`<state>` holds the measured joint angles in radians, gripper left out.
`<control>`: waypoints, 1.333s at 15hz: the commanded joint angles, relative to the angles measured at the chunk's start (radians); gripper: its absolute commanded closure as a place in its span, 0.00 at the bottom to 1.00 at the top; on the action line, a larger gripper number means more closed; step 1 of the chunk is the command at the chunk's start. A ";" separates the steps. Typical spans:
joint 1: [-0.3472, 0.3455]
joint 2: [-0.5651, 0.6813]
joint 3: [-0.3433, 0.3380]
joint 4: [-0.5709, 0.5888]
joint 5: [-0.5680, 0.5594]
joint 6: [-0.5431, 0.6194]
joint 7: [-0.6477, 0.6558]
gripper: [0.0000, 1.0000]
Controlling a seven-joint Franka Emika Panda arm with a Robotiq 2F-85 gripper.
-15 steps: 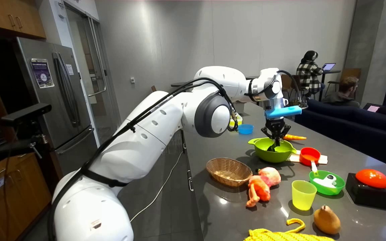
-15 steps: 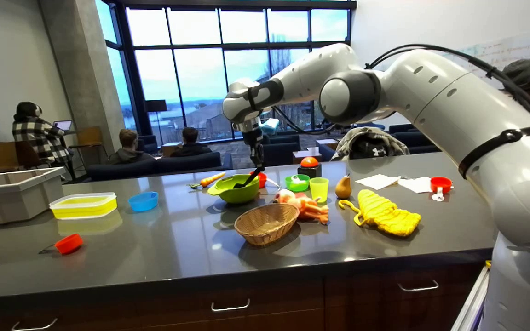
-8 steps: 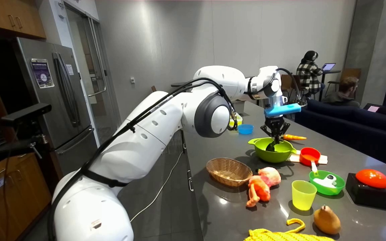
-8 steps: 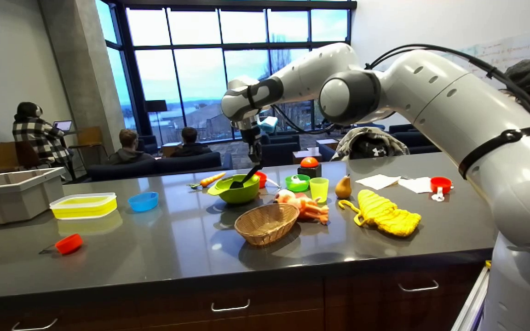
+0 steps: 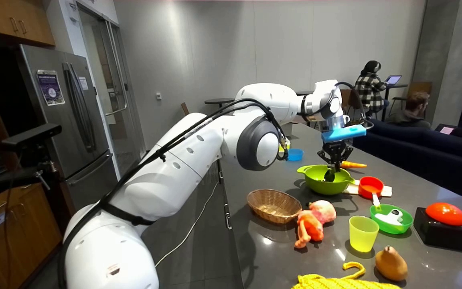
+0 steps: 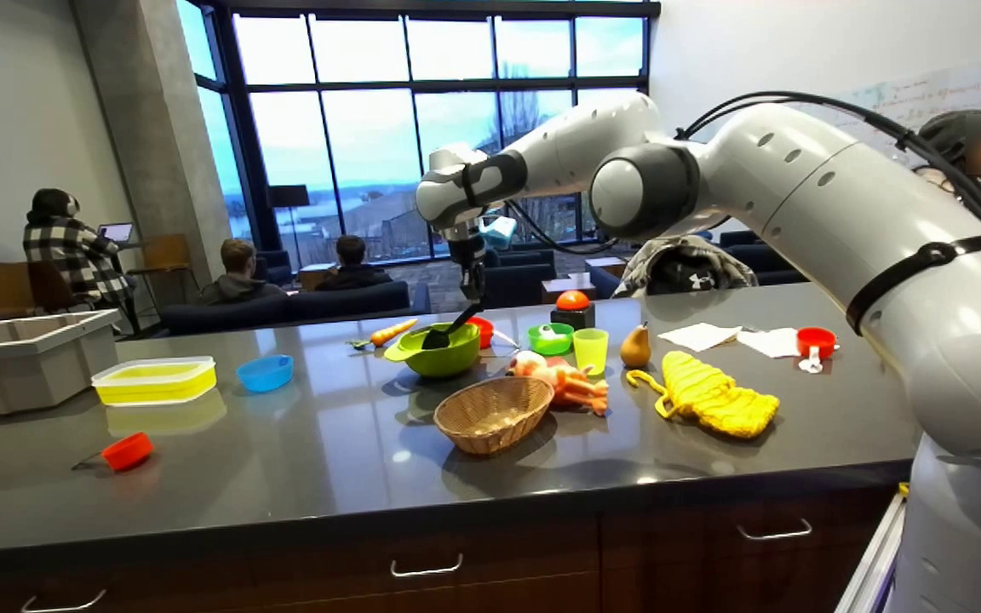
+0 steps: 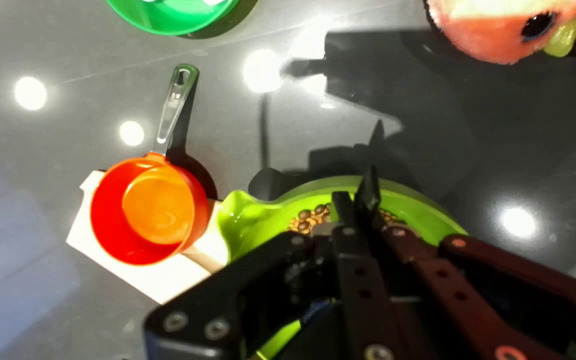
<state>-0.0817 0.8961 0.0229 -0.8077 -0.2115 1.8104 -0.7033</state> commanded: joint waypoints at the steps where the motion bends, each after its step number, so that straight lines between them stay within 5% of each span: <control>1: -0.011 0.041 0.013 0.071 0.015 0.028 -0.022 0.99; 20: -0.090 -0.015 0.003 -0.050 0.030 0.033 0.018 0.99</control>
<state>-0.1678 0.9240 0.0219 -0.8024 -0.1908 1.8505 -0.6977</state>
